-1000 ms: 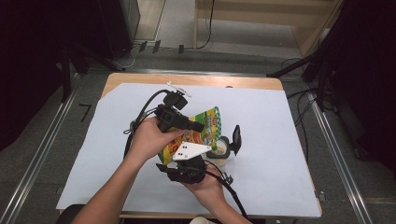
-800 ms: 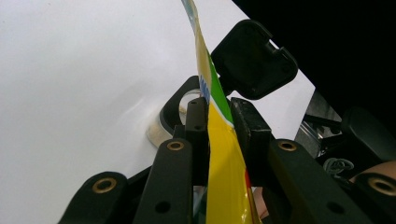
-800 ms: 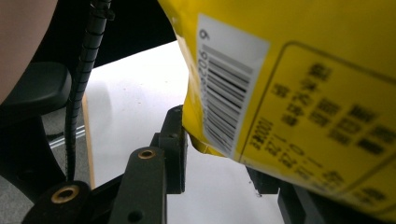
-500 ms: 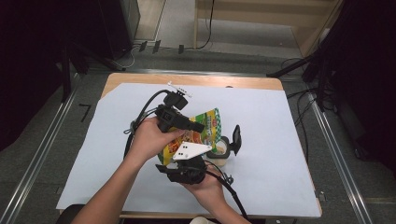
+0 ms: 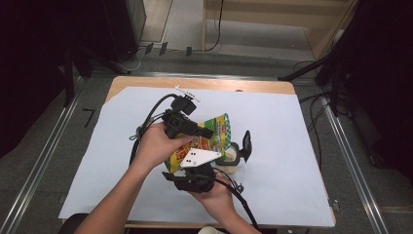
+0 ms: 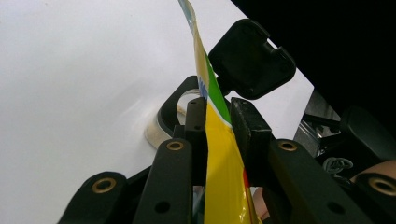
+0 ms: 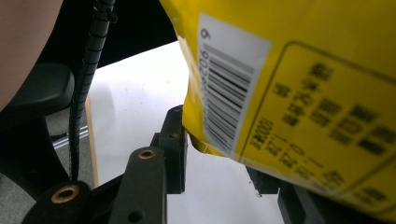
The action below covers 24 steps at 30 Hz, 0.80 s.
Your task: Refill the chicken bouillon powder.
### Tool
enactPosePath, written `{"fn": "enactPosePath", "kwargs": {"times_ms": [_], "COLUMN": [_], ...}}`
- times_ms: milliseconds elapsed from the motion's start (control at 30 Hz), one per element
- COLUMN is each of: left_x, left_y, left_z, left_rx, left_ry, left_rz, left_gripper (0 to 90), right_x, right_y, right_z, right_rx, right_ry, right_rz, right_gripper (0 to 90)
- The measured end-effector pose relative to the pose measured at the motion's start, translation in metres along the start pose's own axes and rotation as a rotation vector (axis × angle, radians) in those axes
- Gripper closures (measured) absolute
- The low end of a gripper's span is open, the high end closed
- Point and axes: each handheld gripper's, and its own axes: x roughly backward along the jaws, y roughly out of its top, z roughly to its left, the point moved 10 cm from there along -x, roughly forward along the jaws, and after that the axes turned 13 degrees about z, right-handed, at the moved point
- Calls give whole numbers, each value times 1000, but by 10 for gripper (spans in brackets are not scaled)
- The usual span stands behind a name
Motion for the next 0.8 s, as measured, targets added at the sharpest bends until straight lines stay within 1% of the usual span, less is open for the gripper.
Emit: {"fn": "enactPosePath", "kwargs": {"times_ms": [67,167,233,300,400,600,733,800], "left_x": [0,0,0,0,0,-1,-2,-2], "left_y": [0,0,0,0,0,0,0,0], "left_z": [0,0,0,0,0,0,0,1], "left_rx": [3,-3,-3,-4,-6,-2,-7,-1], "left_ry": [1,6,2,0,3,6,5,6], "left_rz": [1,1,2,2,2,2,6,6], "left_gripper": [779,779,779,779,779,779,778,779], "right_x": [0,0,1,1,1,0,0,0], "right_y": [0,0,0,0,0,0,-2,-2], "right_z": [0,0,0,1,1,0,-1,0], "right_rx": [-1,0,0,-3,-2,0,-2,-3], "right_ry": [0,0,-5,0,-3,-5,-4,-3], "right_rz": [0,1,-4,-3,-5,0,7,8], "right_gripper": [649,650,649,649,650,649,648,648]}}
